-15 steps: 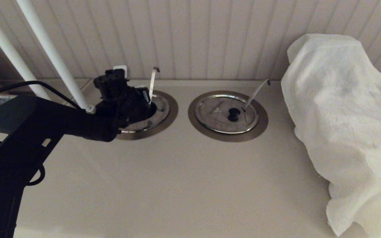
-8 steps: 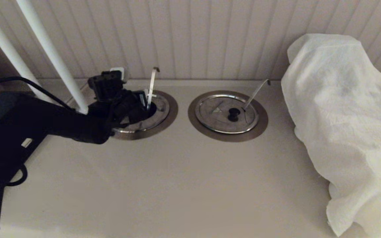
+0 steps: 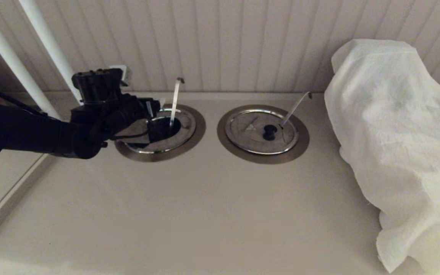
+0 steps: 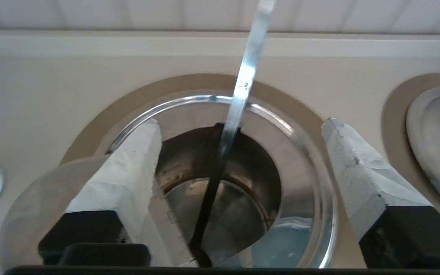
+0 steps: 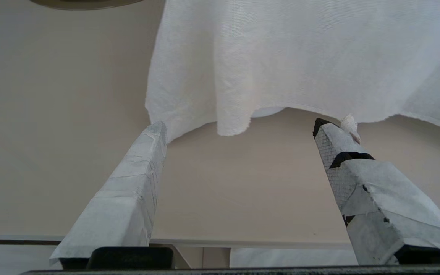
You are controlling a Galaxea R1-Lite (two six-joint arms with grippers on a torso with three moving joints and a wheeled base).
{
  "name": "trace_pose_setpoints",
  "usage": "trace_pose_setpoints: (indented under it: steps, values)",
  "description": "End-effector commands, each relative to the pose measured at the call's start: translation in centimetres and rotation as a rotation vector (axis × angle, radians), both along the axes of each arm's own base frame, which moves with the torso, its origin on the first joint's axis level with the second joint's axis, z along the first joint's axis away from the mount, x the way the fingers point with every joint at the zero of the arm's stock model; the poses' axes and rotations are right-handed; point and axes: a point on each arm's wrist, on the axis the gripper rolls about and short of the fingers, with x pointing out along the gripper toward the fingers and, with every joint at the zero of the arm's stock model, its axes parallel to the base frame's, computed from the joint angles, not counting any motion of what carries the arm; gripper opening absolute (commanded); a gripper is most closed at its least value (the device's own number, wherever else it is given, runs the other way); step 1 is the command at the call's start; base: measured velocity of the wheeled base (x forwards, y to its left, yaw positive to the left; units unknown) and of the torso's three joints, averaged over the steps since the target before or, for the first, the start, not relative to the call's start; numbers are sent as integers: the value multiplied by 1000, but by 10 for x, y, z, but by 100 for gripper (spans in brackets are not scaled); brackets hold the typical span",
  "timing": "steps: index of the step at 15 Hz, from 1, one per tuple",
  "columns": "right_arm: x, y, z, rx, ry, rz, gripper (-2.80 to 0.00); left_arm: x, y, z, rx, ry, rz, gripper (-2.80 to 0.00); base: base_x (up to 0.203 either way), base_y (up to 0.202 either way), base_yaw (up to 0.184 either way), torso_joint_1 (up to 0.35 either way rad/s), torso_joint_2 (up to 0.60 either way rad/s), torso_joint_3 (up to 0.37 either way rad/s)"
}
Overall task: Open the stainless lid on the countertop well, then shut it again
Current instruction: Stir with a spoon
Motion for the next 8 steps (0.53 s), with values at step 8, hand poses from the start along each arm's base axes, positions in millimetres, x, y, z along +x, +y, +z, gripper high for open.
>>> trace_pose_setpoints:
  steps: [8]
  values:
    - [0, 0, 0, 0, 0, 0, 0, 8, -3, 5, -5, -31, 18, 0, 0, 0, 0, 0, 2, -24]
